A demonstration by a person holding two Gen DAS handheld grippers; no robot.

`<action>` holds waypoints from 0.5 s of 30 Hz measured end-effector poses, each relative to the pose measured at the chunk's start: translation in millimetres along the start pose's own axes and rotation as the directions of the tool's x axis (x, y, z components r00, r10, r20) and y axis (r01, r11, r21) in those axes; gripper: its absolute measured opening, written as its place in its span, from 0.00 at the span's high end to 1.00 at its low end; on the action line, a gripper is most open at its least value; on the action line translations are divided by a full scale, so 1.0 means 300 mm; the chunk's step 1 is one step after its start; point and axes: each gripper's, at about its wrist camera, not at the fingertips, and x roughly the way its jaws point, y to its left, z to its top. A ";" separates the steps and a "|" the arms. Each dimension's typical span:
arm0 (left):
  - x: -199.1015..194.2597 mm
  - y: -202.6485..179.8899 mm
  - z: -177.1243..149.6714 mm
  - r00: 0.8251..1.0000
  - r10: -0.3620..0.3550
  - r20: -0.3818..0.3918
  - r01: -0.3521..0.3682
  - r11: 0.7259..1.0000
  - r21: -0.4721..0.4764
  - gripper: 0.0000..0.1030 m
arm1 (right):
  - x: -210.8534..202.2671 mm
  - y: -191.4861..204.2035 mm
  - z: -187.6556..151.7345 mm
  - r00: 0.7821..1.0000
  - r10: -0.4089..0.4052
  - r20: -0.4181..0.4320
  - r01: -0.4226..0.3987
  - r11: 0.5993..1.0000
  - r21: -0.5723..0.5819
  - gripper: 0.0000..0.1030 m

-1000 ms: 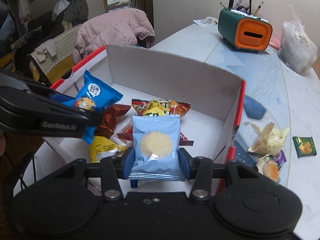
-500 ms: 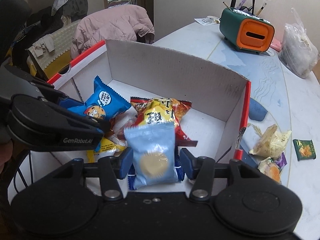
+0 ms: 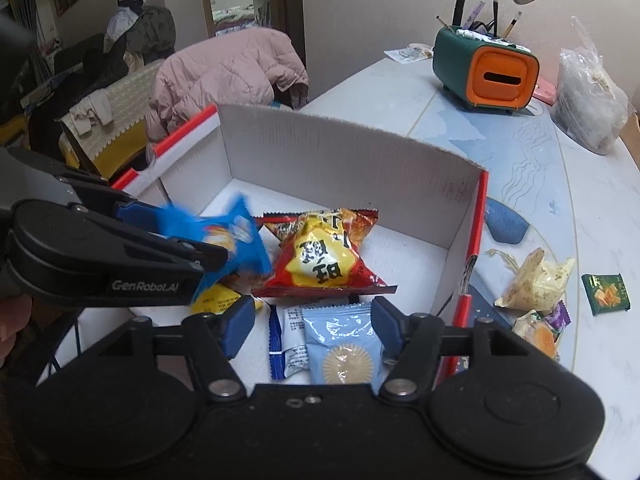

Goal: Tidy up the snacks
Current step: 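Open both tools to drop the cookie bag and biscuit packet into the box, then withdraw both tools from the box toward the cream and egg-yolk pastries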

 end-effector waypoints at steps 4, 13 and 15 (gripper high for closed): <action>-0.048 -0.008 -0.002 0.999 -0.018 0.034 0.018 1.000 0.001 0.52 | -0.042 0.006 0.002 1.000 0.015 0.026 -0.015 1.000 0.003 0.35; -0.151 -0.031 -0.010 0.993 -0.066 0.102 0.068 0.998 -0.011 0.47 | -0.161 0.001 -0.011 0.995 0.030 0.094 -0.033 0.999 0.024 0.22; -0.174 -0.043 -0.012 0.990 -0.077 0.117 0.079 0.997 -0.008 0.45 | -0.188 -0.006 -0.018 0.994 0.029 0.109 -0.032 0.999 0.032 0.20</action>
